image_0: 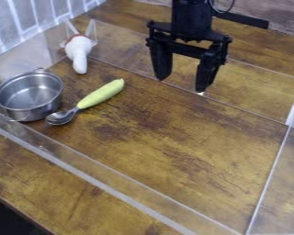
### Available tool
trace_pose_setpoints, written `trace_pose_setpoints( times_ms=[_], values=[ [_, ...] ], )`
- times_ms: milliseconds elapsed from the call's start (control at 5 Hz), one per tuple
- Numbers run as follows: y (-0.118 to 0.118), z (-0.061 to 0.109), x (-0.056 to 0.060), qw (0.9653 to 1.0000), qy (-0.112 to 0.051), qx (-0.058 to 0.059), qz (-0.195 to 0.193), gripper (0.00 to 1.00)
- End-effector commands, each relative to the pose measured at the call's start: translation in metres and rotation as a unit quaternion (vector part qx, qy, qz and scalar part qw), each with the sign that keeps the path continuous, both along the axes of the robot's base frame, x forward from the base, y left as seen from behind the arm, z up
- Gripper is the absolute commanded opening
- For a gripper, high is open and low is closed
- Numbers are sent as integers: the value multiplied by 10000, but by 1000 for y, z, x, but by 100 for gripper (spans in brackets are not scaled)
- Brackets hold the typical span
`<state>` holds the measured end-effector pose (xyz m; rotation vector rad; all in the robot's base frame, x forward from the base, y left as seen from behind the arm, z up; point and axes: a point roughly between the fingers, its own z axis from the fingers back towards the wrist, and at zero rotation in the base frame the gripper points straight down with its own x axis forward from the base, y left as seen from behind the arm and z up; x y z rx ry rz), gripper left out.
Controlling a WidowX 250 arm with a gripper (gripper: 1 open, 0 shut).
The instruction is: Move the green spoon to the left
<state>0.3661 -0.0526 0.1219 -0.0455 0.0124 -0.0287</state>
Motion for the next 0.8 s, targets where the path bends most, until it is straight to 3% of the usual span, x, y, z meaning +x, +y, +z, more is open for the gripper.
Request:
trace_pose_setpoints(
  times_ms=[0, 400, 600],
  values=[
    [6, 39, 3, 9987, -486, 1, -164, 100],
    [-15, 40, -9, 9980, -616, 23, -161, 100],
    [-27, 40, -11, 9967, -758, 5, -273, 100]
  ],
)
